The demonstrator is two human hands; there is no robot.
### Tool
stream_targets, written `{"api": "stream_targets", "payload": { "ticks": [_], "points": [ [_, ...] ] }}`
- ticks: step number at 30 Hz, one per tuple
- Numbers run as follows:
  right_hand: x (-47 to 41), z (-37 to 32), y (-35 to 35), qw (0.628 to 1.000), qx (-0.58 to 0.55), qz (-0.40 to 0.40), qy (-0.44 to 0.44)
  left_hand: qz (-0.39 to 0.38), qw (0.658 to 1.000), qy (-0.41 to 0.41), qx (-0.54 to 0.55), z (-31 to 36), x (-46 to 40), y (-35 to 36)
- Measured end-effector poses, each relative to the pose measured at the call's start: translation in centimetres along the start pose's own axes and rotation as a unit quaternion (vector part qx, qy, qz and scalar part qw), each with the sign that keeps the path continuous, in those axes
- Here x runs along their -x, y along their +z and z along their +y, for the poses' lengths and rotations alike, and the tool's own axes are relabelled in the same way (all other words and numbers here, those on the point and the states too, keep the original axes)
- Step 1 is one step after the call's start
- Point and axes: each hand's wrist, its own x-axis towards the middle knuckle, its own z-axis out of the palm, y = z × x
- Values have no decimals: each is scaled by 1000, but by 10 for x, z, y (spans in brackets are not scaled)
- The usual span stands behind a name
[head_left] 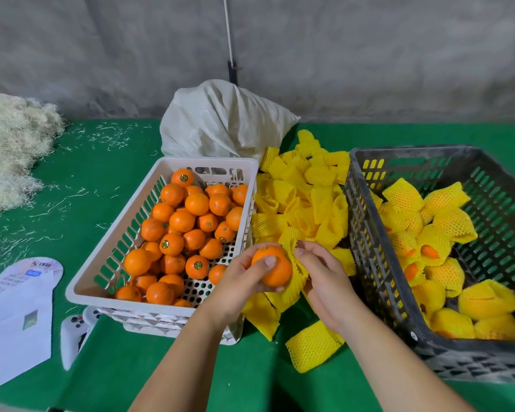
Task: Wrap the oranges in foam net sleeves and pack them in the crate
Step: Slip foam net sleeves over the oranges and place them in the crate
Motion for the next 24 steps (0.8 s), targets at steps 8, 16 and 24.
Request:
{"api": "stream_targets", "payload": {
  "ticks": [8,16,24],
  "points": [
    [2,-18,-15,976,215,-18,-31,-17,1000,-14,-14,0,0,2],
    [-12,-12,-2,909,360,116,-177,-49,999,-7,0,3,3,-1],
    [-24,-3,5,933,329,43,-140,-41,998,-16,-34,-2,0,-1]
  ]
}}
